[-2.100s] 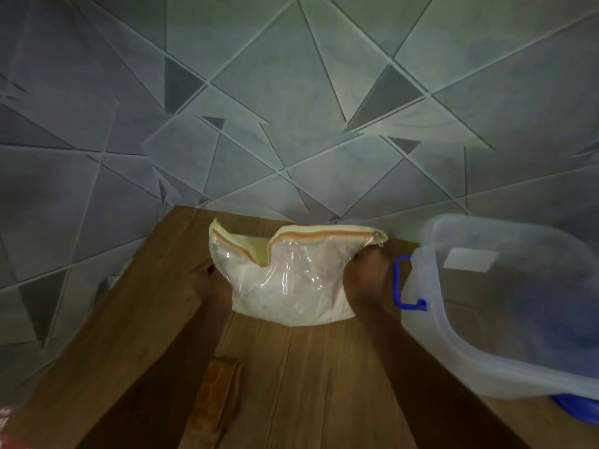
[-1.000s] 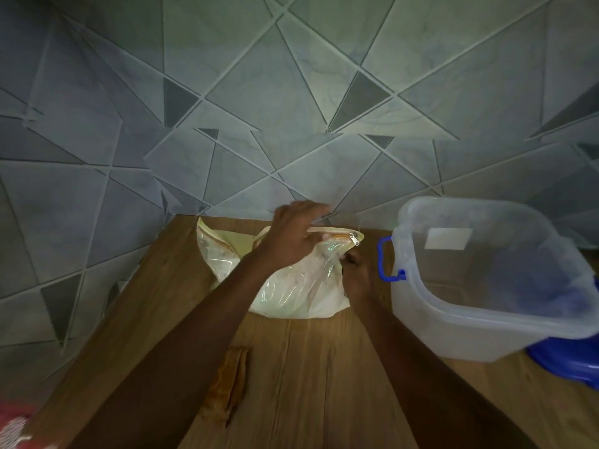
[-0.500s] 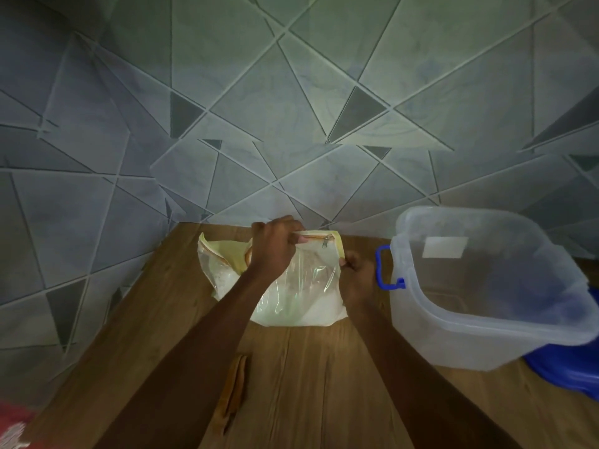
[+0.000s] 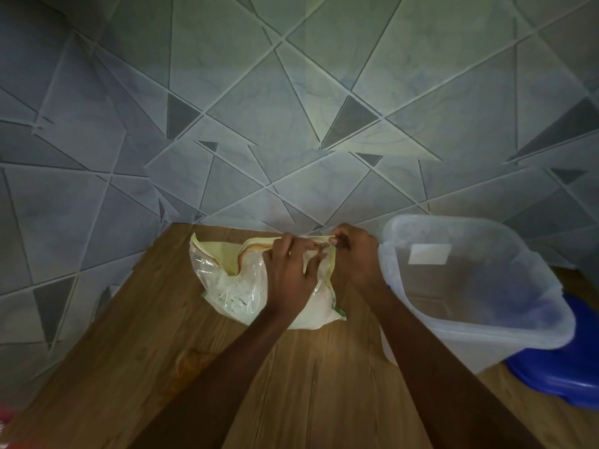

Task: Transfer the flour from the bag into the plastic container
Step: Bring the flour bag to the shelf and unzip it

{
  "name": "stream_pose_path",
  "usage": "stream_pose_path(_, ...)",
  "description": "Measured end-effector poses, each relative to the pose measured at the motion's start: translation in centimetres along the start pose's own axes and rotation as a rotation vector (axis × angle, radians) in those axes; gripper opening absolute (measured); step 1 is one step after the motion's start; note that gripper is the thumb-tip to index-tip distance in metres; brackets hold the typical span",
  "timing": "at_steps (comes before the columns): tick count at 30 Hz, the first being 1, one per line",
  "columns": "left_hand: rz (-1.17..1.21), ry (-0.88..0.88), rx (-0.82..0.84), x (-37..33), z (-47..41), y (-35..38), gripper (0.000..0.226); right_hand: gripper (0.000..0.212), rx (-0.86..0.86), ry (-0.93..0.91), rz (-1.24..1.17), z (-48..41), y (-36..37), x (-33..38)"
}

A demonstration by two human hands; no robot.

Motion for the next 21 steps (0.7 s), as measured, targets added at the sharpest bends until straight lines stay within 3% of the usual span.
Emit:
stream_pose_path(3,-0.009,-0.043,0.040,0.0,-0.2,1.0,0.028,0.021,-0.020,0.021,-0.006,-0.5,-0.1,-0.1)
stream_pose_path(7,-0.003,-0.089,0.047,0.0,-0.6,1.5,0.015,0.014,0.005,0.003,-0.024,-0.5,-0.3,0.4)
stream_pose_path(13,0.226,-0.128,0.049,0.0,-1.3,0.6,0.013,0.015,-0.017,0.018,-0.032,-0.7,-0.5,0.2)
stream_pose_path(21,0.011,-0.218,0.209,5.7,-2.8,-0.4,0.007,0.022,-0.057,0.137,-0.010,-1.3,-0.9,-1.2)
Point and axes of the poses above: each hand's wrist, its own z-axis away from the middle knuckle, its own y-axis out of the palm, x = y × z, the point moved 10 cm from there along -z, towards the middle knuckle, and after that the axes turned 3 degrees about -z, right-handed, at the moved point
